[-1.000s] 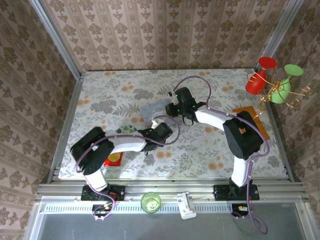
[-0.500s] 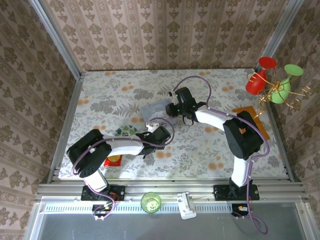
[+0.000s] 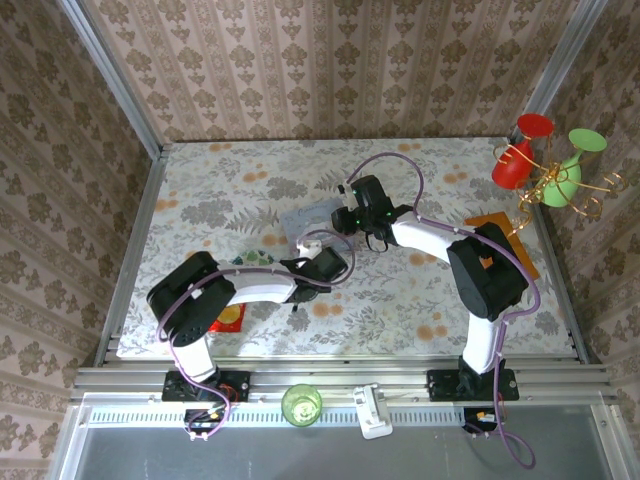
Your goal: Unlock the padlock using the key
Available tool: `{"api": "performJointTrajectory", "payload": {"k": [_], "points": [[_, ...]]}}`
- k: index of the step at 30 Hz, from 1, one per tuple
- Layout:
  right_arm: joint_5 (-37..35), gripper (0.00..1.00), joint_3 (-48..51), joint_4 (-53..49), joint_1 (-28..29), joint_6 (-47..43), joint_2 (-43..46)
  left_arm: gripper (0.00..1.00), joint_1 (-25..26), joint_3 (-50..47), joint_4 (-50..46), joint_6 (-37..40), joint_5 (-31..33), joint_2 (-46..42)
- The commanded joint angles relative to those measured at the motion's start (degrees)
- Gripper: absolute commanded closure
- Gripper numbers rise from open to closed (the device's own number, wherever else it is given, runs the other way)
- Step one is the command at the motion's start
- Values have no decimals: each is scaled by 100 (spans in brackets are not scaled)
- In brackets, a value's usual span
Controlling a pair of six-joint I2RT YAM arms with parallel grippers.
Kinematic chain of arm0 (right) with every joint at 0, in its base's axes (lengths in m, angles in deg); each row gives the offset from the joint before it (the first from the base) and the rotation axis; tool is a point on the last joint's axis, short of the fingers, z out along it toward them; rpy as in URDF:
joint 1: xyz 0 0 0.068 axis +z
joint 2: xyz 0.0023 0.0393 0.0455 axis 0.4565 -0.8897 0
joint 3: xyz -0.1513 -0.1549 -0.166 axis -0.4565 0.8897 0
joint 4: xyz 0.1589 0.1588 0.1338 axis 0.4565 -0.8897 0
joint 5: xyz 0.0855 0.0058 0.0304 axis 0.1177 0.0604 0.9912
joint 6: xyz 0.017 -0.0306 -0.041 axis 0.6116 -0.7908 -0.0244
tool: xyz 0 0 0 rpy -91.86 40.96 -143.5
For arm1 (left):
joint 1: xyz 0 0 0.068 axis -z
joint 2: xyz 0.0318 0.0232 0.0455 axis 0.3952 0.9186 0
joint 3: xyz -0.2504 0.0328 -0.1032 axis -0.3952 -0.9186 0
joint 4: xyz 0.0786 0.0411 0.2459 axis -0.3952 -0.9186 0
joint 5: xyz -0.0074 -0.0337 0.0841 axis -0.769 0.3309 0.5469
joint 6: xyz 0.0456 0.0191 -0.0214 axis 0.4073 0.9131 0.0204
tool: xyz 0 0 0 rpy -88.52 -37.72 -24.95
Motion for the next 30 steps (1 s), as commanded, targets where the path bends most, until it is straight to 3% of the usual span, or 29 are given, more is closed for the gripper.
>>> {"api": "performJointTrajectory", "payload": {"k": [1, 15, 20, 25, 26, 30], "points": [[228, 71, 302, -964, 67, 116, -201, 70, -143, 12, 596, 50, -464, 421], [388, 74, 467, -824, 70, 142, -299, 64, -52, 1334, 672, 1365, -372, 982], [411, 74, 508, -843, 9, 161, -344, 64, 122, 1766, 547, 1469, -462, 1241], [446, 73, 484, -894, -135, 135, -284, 63, 168, 1327, 504, 1165, -556, 755], [419, 73, 429, -963, -170, 117, -303, 62, 214, 1267, 474, 1187, -567, 622], [439, 72, 129, -1113, -443, 182, -436, 40, 204, 1234, 353, 1825, -986, 22]]}}
